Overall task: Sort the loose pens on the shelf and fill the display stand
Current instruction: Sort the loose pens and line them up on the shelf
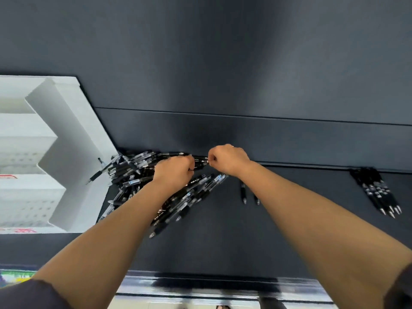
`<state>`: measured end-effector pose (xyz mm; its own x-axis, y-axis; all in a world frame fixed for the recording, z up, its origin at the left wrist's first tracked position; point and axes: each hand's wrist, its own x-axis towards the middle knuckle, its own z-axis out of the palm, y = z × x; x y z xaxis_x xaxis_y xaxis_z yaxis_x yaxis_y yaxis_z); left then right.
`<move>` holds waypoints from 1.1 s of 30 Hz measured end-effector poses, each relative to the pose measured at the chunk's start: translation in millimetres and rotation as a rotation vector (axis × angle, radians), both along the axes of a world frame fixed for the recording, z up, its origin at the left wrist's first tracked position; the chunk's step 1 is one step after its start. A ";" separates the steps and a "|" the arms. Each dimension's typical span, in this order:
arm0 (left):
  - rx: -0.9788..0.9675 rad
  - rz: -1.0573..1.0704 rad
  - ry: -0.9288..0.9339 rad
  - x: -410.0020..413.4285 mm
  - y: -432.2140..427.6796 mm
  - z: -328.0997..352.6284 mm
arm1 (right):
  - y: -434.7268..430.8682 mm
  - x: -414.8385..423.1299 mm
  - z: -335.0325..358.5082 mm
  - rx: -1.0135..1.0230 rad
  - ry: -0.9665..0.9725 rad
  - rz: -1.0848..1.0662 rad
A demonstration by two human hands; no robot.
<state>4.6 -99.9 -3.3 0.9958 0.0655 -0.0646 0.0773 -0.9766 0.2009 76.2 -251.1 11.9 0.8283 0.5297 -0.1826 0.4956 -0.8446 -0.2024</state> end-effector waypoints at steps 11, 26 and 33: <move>0.002 -0.219 0.136 14.7 -24.5 -20.2 | -22.4 -23.9 -19.2 -0.062 0.143 -0.426; 0.150 -0.204 0.208 18.4 -53.7 -39.7 | -65.1 -26.6 -50.9 -0.034 0.111 -0.646; 0.237 -0.169 0.240 25.1 -77.1 -45.4 | -74.8 -23.2 -58.1 -0.001 0.125 -0.600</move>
<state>29.7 -177.0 -48.7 0.9523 -0.0576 -0.2997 -0.0717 -0.9968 -0.0365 53.1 -325.9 -46.2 0.9544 -0.0231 -0.2977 -0.0944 -0.9692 -0.2273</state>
